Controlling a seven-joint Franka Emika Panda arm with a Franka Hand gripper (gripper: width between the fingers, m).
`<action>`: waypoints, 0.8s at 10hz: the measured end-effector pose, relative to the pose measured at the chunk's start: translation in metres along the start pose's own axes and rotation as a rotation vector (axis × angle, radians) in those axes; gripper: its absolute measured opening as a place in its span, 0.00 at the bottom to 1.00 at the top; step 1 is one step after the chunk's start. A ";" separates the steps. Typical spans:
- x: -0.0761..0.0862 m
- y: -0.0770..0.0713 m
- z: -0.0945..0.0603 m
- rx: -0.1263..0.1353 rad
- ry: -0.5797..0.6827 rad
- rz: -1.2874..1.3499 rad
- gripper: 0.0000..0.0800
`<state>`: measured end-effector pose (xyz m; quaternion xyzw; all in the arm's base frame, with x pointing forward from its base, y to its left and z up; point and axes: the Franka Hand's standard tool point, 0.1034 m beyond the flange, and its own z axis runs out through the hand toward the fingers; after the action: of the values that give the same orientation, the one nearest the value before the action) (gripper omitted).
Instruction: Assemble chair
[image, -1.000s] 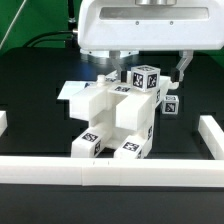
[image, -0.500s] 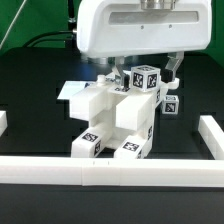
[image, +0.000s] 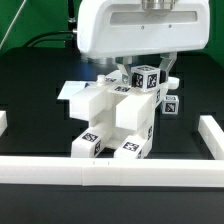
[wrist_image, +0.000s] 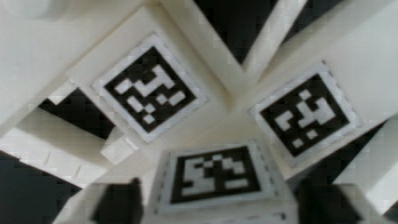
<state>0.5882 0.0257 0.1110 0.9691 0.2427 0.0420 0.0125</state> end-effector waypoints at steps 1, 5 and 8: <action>0.000 0.000 0.000 0.000 0.000 0.019 0.33; 0.000 0.000 0.000 0.002 0.001 0.243 0.33; 0.000 0.000 0.000 0.002 0.000 0.431 0.33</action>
Offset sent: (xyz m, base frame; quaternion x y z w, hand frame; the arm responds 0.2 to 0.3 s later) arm 0.0000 0.0000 0.0000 0.0000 0.0000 0.1938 0.9810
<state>0.5881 0.0259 0.1106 0.9986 0.0300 0.0436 0.0023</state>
